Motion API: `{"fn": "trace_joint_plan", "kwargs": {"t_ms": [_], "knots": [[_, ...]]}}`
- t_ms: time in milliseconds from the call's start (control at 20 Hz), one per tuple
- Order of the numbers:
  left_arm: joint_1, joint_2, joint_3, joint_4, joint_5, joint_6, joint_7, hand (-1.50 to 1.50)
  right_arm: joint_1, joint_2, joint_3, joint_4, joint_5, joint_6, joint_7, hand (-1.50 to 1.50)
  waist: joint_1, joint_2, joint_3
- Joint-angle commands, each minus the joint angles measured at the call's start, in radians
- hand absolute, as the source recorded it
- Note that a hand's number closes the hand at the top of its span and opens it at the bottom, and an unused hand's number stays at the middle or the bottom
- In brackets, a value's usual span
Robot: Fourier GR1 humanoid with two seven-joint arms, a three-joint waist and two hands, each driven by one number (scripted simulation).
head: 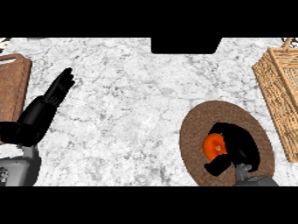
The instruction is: Pick the squash from the placemat and place it in the basket
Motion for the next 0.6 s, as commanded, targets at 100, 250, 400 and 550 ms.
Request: {"fn": "trace_joint_plan", "kwargs": {"t_ms": [100,250,400,550], "knots": [[0.043,-0.015,-0.010,-0.015,-0.014,-0.007,-0.022,0.00,-0.017,-0.005,0.085,0.024,0.098,0.011,-0.009,1.50,0.004,0.006,0.006],[0.037,-0.003,0.012,-0.037,0.019,-0.015,0.026,0.00,0.158,-0.155,0.164,-0.126,0.075,0.031,-0.211,1.50,-0.010,0.000,0.007],[0.012,0.003,0.026,-0.021,0.006,0.003,0.013,0.00,0.282,-0.307,0.237,-0.218,0.055,0.012,-0.438,1.50,-0.036,-0.006,0.007],[0.030,0.023,0.041,-0.001,0.021,-0.023,0.001,0.00,0.375,-0.452,0.198,-0.308,0.034,-0.076,-0.609,1.50,-0.037,-0.002,0.007]]}}
